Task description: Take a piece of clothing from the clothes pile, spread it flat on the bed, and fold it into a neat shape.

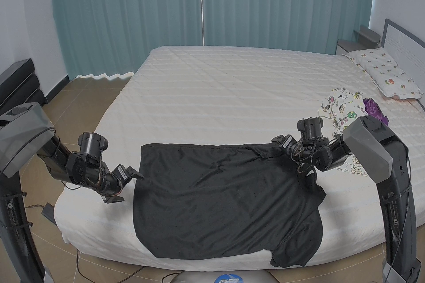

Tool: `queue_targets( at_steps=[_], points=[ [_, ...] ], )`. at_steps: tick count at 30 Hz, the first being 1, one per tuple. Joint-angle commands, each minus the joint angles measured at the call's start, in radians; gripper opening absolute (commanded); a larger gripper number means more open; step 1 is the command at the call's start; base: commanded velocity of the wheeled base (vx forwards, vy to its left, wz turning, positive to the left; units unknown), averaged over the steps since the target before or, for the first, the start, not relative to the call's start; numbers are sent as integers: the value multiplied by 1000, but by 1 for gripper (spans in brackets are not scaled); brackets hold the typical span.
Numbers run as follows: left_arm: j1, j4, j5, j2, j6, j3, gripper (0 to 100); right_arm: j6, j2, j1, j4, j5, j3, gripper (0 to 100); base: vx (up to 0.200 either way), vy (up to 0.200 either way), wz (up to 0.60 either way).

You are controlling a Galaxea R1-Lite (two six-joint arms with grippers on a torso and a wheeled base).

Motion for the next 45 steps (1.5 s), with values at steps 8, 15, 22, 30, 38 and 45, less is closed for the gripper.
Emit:
queue_targets(
  at_steps=[8,15,22,30,38,45],
  points=[
    [0,-32,2,2,-9,14,100,120,121,-3,28,3,-228,100,0,0,0],
    [0,-70,4,1,-9,35,100,221,141,-8,20,-5,-410,100,0,0,0],
    [0,-71,4,1,-14,37,100,210,138,-25,-179,-3,-410,100,0,0,0],
    [0,-73,4,-1,-14,41,100,141,152,-65,-139,-6,-409,100,0,0,0],
    [0,-73,4,-1,-14,41,100,-118,160,-106,-110,5,-281,100,0,0,0],
    [0,-73,4,-4,-15,50,100,-123,121,-80,-133,-25,-197,100,0,0,0]
  ],
)
